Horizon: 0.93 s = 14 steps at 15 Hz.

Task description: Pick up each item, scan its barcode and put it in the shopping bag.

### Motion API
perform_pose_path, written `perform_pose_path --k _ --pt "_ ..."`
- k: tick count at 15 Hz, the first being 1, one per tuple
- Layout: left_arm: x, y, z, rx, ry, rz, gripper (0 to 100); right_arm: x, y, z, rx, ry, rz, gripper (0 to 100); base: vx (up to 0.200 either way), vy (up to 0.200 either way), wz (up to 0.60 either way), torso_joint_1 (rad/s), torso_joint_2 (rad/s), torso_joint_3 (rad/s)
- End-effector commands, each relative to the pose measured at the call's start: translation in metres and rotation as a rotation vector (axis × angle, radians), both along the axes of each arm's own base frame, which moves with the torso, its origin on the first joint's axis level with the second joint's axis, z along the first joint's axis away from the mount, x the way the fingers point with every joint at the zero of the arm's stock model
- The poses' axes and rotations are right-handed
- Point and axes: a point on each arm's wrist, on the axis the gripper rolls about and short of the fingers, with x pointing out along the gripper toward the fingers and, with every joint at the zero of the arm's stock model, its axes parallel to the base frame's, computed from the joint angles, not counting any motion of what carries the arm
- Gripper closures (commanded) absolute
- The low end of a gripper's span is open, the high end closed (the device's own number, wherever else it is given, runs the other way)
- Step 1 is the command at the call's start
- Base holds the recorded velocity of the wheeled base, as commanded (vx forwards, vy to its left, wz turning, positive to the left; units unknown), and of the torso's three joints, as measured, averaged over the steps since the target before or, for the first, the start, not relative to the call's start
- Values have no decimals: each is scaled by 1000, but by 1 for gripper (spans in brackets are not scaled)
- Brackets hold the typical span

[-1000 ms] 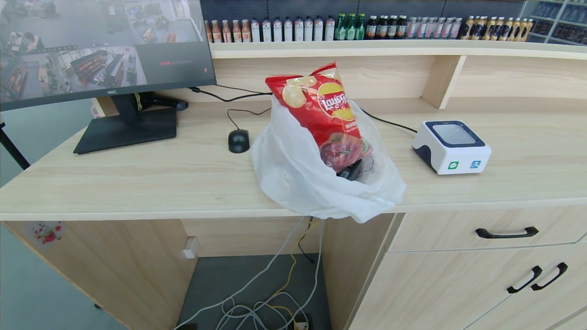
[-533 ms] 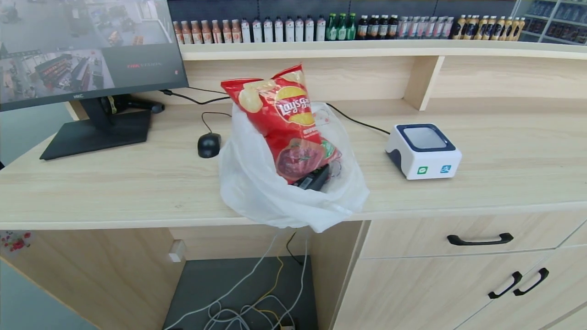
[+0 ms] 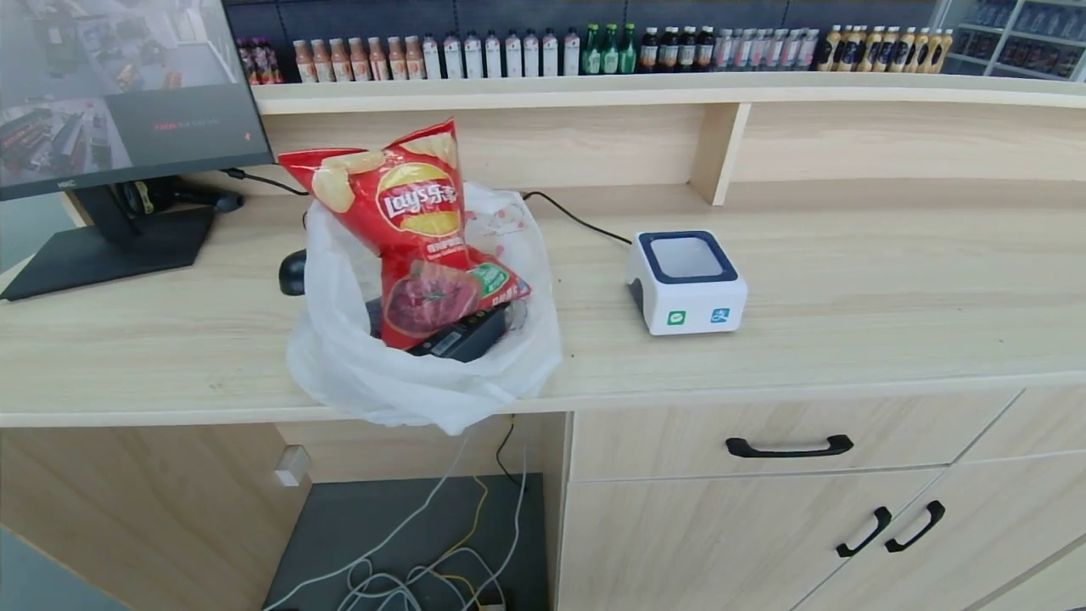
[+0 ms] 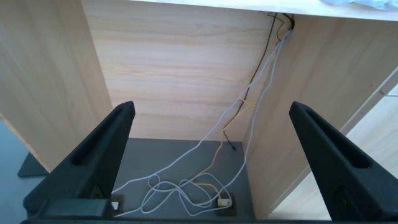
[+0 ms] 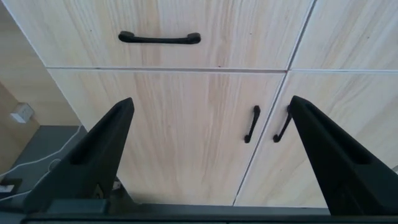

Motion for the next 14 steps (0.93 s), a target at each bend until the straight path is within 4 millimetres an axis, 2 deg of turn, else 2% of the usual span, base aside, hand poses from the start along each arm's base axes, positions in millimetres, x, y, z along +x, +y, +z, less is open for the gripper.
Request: perform_pose_path --k 1,6,14 --pt "0 0 0 0 -1 0 0 0 0 0 5 2 1 0 0 -200 0 7 -2 7" --pt "0 0 0 0 -1 0 0 0 0 0 7 0 1 0 0 -200 0 1 1 1" --pt "0 0 0 6 -2 0 0 0 0 0 7 0 1 0 0 0 0 0 0 0"
